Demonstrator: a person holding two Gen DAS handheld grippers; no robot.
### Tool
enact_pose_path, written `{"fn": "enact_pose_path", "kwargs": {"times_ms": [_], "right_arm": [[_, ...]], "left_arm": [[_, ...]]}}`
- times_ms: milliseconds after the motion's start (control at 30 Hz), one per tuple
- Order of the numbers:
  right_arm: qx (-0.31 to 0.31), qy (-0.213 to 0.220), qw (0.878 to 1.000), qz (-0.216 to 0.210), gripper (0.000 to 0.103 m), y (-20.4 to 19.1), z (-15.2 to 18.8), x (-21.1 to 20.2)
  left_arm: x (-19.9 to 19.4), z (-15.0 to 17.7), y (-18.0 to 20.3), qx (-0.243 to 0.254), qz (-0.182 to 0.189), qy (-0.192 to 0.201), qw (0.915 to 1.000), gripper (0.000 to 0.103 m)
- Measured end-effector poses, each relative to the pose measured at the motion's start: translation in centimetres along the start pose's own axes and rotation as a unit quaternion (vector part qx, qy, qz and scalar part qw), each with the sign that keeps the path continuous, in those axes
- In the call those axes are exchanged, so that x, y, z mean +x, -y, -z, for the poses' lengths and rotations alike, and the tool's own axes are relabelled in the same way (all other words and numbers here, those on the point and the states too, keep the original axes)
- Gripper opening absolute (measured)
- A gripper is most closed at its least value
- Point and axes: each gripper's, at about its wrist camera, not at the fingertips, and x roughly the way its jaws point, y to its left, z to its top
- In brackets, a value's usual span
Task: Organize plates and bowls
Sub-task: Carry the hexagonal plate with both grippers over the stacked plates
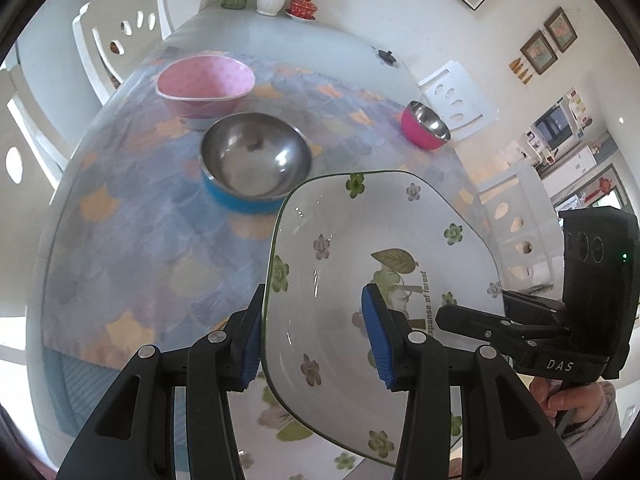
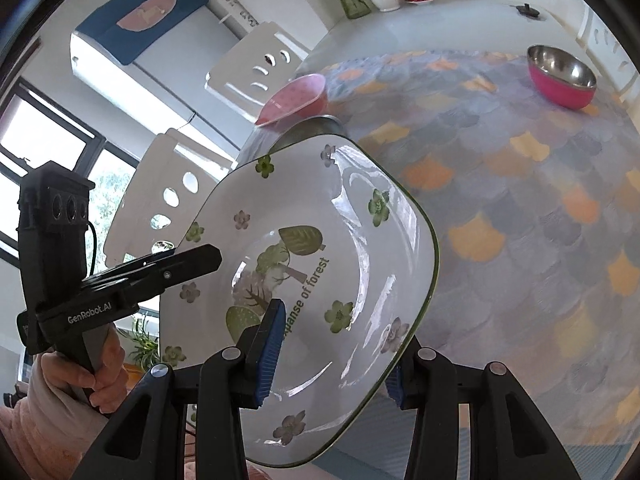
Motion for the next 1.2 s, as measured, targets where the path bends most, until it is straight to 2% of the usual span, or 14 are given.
{"fn": "enact_pose_path", "kwargs": {"times_ms": [200,567,1200], "right_arm": [[0.008,-0.002,1.0,0.007,0.044,-2.4,1.9,1.2],[0.023,-0.023,0.999,0.023,0.044,-4.4,6.2,4.0],[0.039,-0.063,0.997,0.033,0.043,-4.7,7.9,7.3]], "left_arm": [[-0.9,1.4,-1.8,0.018,0.013,-0.005,0.9997,0.041],[0.0,3.9,-4.3,0.036,0.03,-0.02,0.9987,0.042],[1.6,6.4,-6.6,0.038,0.029,-0.054,0.9974,0.042]]}}
